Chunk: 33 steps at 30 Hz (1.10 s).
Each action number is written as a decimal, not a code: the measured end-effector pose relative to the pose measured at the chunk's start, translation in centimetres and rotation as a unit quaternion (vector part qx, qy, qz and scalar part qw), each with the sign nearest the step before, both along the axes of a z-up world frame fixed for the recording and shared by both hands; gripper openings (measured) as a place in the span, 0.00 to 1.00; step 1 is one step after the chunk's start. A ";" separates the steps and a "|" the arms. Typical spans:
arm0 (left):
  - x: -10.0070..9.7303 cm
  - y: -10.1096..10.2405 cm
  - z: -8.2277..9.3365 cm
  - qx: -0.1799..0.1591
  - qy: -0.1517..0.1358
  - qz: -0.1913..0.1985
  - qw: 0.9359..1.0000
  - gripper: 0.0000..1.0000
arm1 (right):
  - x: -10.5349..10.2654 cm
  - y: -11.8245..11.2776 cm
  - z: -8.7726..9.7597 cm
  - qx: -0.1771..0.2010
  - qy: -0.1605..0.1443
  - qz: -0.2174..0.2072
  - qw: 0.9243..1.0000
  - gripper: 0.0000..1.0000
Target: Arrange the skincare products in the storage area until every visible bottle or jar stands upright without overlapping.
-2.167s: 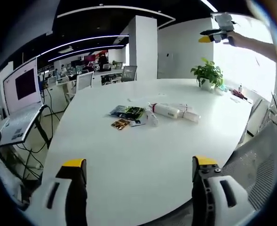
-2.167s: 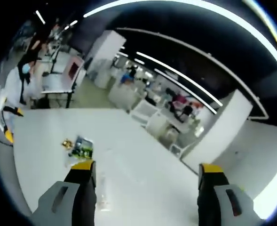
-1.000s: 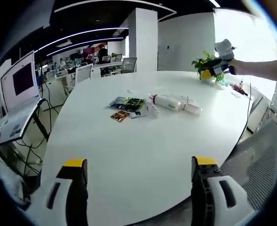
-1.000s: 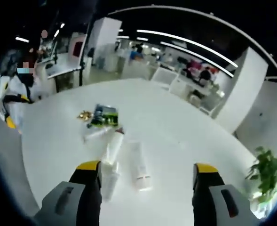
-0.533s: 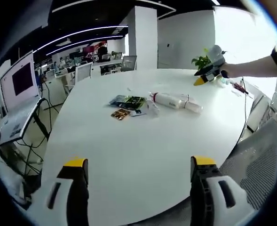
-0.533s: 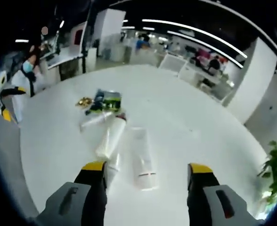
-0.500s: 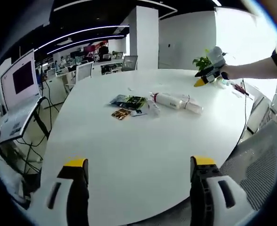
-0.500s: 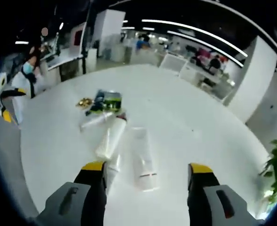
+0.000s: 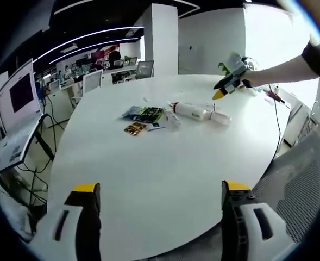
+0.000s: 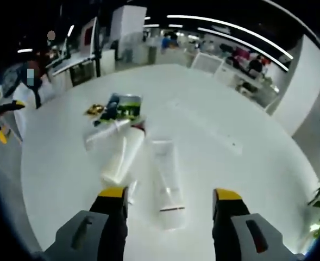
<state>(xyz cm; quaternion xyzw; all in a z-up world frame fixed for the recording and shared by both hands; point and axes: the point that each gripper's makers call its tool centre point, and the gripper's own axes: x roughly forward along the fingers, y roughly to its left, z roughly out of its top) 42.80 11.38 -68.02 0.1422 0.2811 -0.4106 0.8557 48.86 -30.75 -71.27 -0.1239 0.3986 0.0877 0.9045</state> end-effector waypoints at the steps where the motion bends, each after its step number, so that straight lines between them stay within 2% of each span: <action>1: 0.0 0.0 0.0 0.000 0.001 -0.001 1.000 0.87 | 0.2 0.0 -0.2 -0.002 0.005 0.003 1.000 0.63; 5: 0.5 0.1 0.0 -0.003 0.009 0.006 1.000 0.88 | 0.8 -0.1 -1.0 -0.006 0.021 0.010 1.000 0.62; 12: 1.8 -0.3 0.5 -0.029 0.019 0.025 0.999 0.93 | 2.4 0.0 -2.4 -0.013 0.049 0.026 0.998 0.58; 22: 2.5 -1.0 0.4 -0.029 0.018 0.021 0.999 0.98 | 3.8 0.5 -4.5 -0.013 0.082 0.048 0.995 0.55; 33: 2.7 -1.3 -0.1 -0.031 0.030 0.024 0.999 0.99 | 4.6 1.2 -5.3 -0.013 0.100 0.072 0.992 0.48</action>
